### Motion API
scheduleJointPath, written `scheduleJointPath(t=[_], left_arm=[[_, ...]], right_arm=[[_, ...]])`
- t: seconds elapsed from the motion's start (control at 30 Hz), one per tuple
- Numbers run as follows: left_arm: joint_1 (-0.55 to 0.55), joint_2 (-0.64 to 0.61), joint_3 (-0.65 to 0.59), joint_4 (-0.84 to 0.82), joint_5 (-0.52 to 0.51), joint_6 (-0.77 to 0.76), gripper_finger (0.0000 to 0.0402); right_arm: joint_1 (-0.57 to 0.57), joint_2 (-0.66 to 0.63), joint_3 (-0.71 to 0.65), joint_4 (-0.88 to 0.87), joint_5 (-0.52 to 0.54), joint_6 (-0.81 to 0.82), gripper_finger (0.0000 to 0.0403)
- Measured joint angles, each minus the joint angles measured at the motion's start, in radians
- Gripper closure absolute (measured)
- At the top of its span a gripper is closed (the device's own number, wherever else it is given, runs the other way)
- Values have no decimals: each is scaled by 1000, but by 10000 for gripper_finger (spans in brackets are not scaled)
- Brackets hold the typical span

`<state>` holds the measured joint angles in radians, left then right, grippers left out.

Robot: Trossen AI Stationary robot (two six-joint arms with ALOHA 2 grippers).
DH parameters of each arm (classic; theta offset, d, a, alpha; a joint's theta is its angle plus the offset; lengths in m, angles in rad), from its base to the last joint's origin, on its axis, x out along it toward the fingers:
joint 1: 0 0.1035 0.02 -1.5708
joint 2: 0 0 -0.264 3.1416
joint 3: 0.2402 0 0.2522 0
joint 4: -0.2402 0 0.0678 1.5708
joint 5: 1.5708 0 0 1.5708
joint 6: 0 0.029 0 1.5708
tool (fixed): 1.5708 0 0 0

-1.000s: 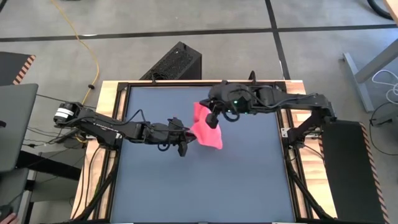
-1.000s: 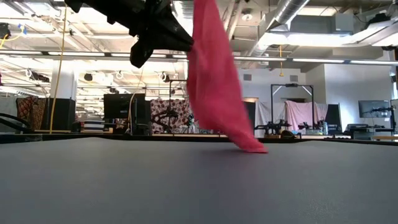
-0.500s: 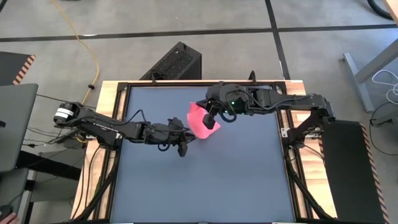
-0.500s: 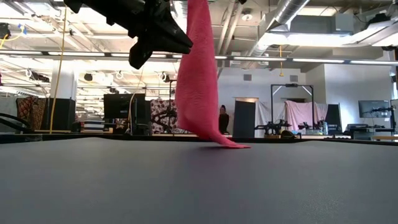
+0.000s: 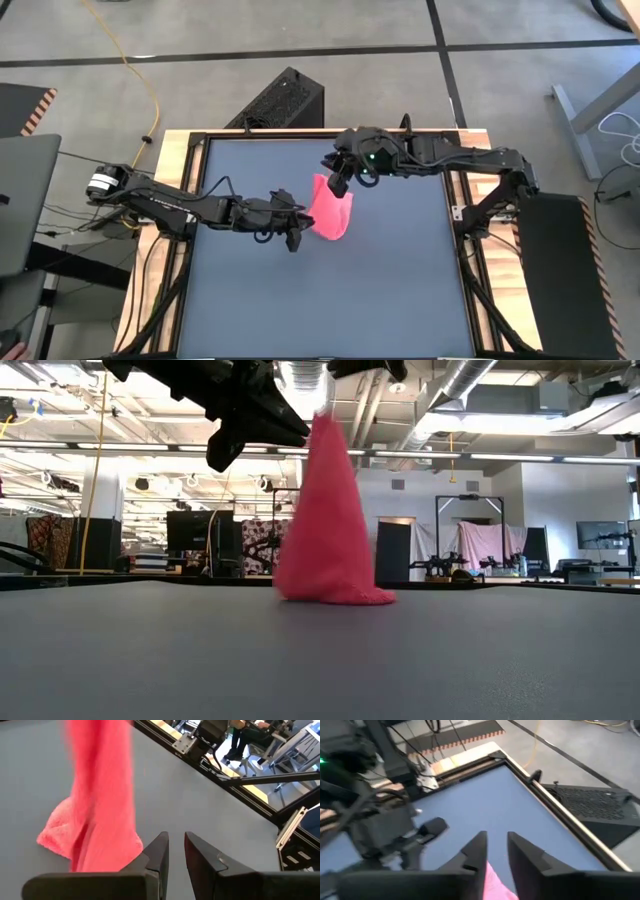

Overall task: Roll towel
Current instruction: Fold the pink towel

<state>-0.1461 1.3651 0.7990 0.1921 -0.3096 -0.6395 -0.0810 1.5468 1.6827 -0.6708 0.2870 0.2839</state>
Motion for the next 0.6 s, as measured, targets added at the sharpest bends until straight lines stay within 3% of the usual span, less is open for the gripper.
scheduleJointPath(t=[0.27, 0.43, 0.6], left_arm=[[0, 0, 0, 0, 1, 0, 352], [0, 0, 0, -7, 1, 16, 352], [0, 0, 0, -63, 1, 48, 352]], right_arm=[[-111, 3, -3, -194, 27, 86, 163], [-31, 7, -92, -126, -59, 205, 144], [73, 14, -273, 17, -59, 306, 143]])
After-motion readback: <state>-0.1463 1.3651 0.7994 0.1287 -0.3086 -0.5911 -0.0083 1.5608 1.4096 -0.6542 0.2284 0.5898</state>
